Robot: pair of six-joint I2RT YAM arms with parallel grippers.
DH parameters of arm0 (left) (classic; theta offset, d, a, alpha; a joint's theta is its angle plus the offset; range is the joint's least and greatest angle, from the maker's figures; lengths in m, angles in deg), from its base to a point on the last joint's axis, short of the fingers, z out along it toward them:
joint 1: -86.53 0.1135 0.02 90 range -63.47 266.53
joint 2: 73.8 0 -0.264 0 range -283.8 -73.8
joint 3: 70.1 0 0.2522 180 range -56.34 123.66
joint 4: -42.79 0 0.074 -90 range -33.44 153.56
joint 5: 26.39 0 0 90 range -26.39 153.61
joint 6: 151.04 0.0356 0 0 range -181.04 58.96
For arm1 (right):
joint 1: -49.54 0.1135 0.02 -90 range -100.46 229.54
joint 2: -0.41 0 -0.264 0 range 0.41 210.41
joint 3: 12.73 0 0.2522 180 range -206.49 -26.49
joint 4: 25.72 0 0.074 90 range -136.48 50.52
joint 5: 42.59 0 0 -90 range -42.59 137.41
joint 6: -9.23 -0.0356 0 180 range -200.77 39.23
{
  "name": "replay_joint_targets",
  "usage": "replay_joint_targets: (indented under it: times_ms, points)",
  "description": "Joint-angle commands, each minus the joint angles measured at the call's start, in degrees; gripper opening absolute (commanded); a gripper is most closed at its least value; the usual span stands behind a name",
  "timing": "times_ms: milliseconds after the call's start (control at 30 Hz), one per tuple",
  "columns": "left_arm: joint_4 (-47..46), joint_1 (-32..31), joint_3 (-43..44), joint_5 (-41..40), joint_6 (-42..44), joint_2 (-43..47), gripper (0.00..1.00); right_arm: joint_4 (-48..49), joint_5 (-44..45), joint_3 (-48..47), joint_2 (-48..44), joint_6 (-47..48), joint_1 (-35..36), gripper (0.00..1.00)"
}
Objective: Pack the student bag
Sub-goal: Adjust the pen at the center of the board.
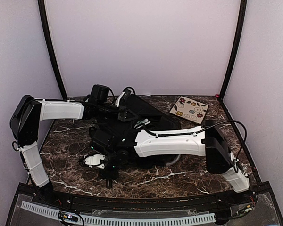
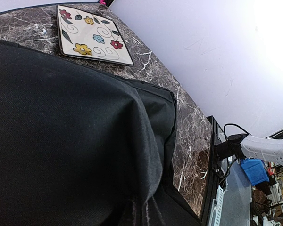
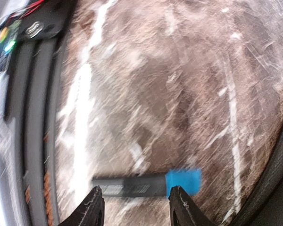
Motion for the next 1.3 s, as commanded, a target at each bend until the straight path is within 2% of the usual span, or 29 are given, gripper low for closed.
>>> replay_joint_targets:
  times_ms: [0,300,467,600,833,967,1133,1267]
  points:
    - [-1.61,-0.4,1.68,3.39,0.26,3.45,0.0,-0.57,6.77,-8.56,5.48,-5.51,0.43,0.49]
    - [-1.36,-0.4,1.81,3.21,0.62,3.89,0.0,-1.29,14.23,-9.88,9.88,-0.1,3.23,0.58]
    - [-1.04,-0.37,1.91,3.21,0.76,3.38,0.0,-2.34,17.22,-8.53,9.67,3.77,4.19,0.59]
    - [-0.76,-0.38,2.03,3.27,0.98,3.02,0.0,-2.42,19.95,-4.34,7.8,6.98,4.2,0.6]
    - [-0.4,-0.38,2.24,3.18,1.28,2.79,0.0,1.12,25.82,9.01,-0.06,9.66,3.04,0.61]
    - [-0.36,-0.34,2.24,3.23,1.18,2.88,0.0,0.05,20.83,10.96,-2.39,8.19,0.44,0.62]
    - [-0.51,-0.39,2.16,3.3,1.09,2.82,0.0,-3.48,4.21,7.89,-1.8,7.16,-2.3,0.6]
    - [-0.48,-0.4,2.16,3.34,0.98,2.79,0.0,-2.09,-0.49,7.37,-1.53,7.22,-2.49,0.59]
